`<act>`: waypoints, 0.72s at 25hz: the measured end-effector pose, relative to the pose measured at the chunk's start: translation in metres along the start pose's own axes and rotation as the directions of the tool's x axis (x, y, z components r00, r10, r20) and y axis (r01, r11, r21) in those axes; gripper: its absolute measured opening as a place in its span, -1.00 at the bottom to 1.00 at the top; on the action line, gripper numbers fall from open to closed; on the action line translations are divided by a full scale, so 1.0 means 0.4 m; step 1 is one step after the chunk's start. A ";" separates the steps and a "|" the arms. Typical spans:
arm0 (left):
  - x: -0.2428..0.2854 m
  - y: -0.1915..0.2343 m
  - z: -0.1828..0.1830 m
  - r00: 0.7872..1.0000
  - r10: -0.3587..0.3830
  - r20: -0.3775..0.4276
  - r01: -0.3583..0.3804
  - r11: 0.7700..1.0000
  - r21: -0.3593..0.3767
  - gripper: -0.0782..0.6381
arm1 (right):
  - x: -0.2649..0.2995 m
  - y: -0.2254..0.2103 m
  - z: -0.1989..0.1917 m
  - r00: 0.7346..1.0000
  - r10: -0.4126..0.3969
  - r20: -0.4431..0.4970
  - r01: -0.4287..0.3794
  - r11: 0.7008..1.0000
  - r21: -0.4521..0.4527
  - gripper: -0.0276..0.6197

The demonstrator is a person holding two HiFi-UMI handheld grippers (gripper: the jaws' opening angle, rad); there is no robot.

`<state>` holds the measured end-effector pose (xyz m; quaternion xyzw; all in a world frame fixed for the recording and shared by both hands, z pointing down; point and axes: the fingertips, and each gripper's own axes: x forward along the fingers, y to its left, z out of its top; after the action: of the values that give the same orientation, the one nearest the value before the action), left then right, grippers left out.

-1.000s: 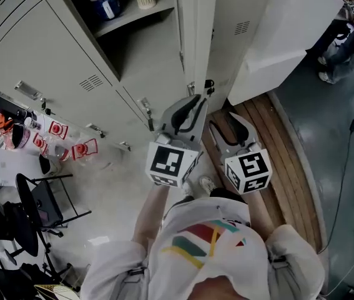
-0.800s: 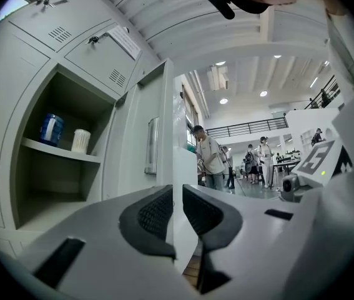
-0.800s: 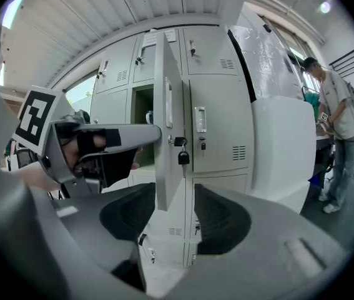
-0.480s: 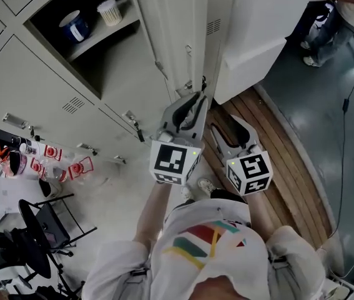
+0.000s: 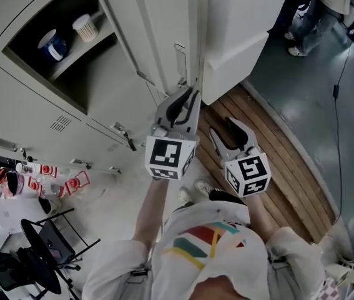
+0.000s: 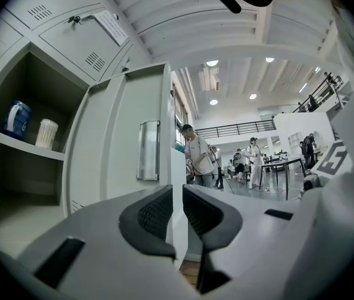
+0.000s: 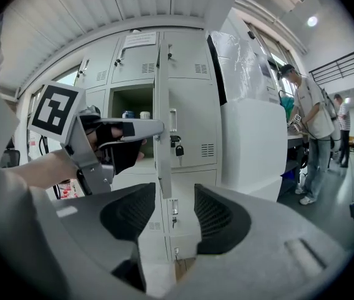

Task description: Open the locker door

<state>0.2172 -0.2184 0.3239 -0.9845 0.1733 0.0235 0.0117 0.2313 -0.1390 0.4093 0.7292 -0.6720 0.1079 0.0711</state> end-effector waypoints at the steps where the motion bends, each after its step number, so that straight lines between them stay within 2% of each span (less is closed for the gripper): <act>1: 0.008 0.000 0.000 1.000 -0.002 0.002 0.002 1.000 0.000 -0.63 | -0.003 -0.007 -0.004 1.000 -0.008 -0.004 0.008 1.000 0.002 -0.34; 11: 0.079 0.018 0.033 0.999 -0.017 0.039 0.017 1.000 0.003 -0.63 | -0.021 -0.073 -0.018 0.997 -0.076 -0.016 0.076 0.997 0.024 -0.34; 18: 0.103 0.045 0.048 0.999 -0.011 0.048 0.011 1.000 0.004 -0.63 | -0.008 -0.093 -0.011 0.996 -0.084 -0.025 0.085 0.996 0.022 -0.34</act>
<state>0.2492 -0.2488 0.3026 -0.9846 0.1676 0.0467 0.0177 0.2678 -0.1316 0.4143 0.7564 -0.6383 0.1210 0.0753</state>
